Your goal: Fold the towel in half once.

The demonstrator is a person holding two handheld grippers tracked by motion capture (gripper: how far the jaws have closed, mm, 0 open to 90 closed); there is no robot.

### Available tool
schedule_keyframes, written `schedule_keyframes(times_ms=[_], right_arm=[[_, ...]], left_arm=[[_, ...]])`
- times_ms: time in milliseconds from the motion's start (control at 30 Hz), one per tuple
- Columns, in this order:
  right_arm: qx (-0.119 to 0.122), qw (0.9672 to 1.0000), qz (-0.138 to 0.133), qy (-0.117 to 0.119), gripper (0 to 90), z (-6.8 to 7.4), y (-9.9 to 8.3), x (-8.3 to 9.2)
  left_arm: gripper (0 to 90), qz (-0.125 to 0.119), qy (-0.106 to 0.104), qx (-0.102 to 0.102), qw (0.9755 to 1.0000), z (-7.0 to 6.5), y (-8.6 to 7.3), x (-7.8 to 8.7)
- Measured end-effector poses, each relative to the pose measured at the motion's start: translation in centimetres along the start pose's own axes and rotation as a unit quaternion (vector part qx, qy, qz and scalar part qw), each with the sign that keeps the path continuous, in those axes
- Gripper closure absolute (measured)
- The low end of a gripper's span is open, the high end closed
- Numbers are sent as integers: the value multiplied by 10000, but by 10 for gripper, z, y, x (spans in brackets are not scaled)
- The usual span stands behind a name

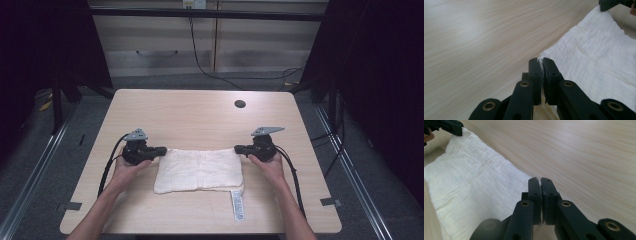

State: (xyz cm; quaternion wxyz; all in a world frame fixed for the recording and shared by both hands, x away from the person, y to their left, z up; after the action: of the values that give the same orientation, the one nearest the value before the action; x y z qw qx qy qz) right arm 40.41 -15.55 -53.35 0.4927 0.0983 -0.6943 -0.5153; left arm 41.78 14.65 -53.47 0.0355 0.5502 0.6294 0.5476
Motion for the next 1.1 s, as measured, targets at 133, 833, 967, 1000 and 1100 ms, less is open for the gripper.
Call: schedule_keyframes(times_ms=[133, 833, 967, 1000, 1100], right_arm=[[58, 10000, -56, 36, 874, 4, 4, 6], [468, 9986, -230, -95, 875, 11, 29, 37], [510, 9982, -312, 75, 874, 25, 24, 36], [532, 9979, -327, 142, 874, 30, 23, 36], [648, 9972, -297, 242, 874, 42, 17, 37]], left_arm=[[860, -6, 45, 20, 10000, 2, -1, 0], [861, -484, 25, 215, 9986, -10, 26, 2], [861, -474, 104, 278, 9984, -4, 22, 1], [861, -478, 113, 299, 9983, -4, 22, 0], [861, -436, 137, 329, 9984, -3, 19, -2]])
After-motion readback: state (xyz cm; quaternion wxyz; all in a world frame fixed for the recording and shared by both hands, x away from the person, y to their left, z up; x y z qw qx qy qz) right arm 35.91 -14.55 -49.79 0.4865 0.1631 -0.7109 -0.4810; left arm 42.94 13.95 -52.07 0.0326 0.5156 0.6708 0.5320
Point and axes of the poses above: each handheld gripper's, and its own axes: x roughly backward along the jaws, y roughly out of its top, z roughly to its left, the point moved 9 cm from there along -x, roughly forward along the jaws, and after that the axes turned 15 degrees about x, right-handed, at the moved point
